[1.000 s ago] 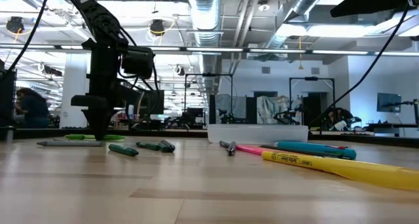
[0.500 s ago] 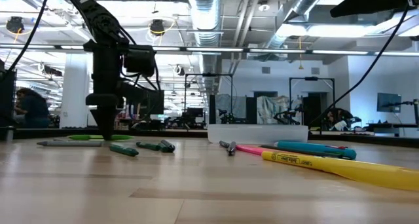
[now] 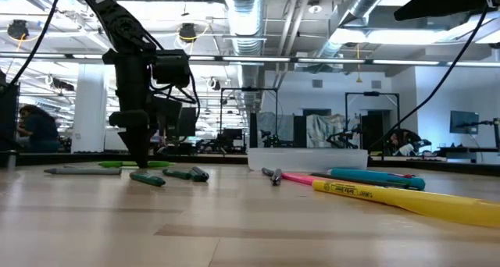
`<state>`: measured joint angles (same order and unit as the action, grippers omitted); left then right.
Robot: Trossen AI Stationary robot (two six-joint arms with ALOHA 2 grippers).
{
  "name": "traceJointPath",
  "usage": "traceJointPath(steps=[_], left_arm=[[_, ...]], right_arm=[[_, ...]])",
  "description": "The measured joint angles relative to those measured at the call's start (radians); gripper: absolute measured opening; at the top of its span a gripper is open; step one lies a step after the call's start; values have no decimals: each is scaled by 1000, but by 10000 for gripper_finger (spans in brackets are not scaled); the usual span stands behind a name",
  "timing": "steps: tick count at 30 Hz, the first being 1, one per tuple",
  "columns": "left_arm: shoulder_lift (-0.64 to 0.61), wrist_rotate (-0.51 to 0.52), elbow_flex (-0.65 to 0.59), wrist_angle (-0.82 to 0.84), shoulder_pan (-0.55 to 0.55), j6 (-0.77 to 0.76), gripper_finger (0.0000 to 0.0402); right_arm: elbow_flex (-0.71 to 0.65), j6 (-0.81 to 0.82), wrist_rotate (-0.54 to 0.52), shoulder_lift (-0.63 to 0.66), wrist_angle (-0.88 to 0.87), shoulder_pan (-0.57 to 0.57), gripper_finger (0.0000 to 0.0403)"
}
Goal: Pick & place school supplies into a supply box
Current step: Put the green pen into the black supply box
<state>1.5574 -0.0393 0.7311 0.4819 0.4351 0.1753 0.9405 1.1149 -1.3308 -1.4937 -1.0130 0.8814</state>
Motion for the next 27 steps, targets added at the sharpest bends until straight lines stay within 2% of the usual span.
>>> traceJointPath(steps=[3, 8, 10, 17, 27], left_arm=[[2, -17, 0, -49, -13, 6, 52], [4, -147, 1, -162, -37, 33, 52], [4, -155, 0, -207, -48, 47, 52], [3, -69, 2, -260, -69, 67, 52], [1, -56, 21, -363, -87, 41, 52]], right_arm=[[0, 0, 0, 0, 0, 0, 127], [0, 0, 0, 0, 0, 0, 127], [0, 0, 0, 0, 0, 0, 127], [0, 0, 0, 0, 0, 0, 127], [0, 0, 0, 0, 1, 0, 127]])
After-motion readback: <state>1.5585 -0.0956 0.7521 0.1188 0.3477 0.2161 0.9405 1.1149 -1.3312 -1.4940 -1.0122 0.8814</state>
